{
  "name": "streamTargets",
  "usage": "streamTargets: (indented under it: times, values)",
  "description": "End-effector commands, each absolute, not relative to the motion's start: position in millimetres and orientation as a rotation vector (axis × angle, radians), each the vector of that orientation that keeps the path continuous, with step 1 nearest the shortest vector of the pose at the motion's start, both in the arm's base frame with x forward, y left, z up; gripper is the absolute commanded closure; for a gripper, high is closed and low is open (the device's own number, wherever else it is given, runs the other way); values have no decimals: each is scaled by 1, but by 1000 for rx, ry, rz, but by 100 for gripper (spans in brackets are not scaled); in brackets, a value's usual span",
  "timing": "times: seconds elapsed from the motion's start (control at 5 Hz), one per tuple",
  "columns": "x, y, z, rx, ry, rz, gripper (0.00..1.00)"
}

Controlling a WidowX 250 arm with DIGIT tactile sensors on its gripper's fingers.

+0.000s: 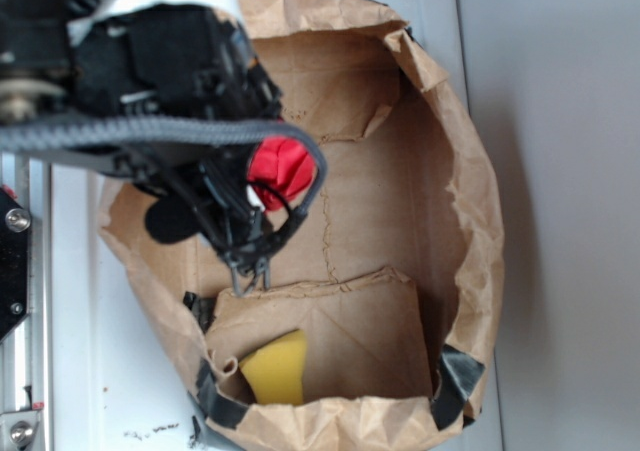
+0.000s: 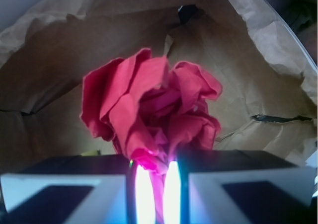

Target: Grab the red paper.

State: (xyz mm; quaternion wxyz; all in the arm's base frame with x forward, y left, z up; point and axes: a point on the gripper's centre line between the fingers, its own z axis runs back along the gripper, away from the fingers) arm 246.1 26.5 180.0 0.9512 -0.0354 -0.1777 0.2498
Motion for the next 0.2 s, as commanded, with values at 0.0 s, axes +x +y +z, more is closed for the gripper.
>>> streamTargets:
  times: [0.0]
  values:
    - [257, 35, 195, -72, -403, 522, 100]
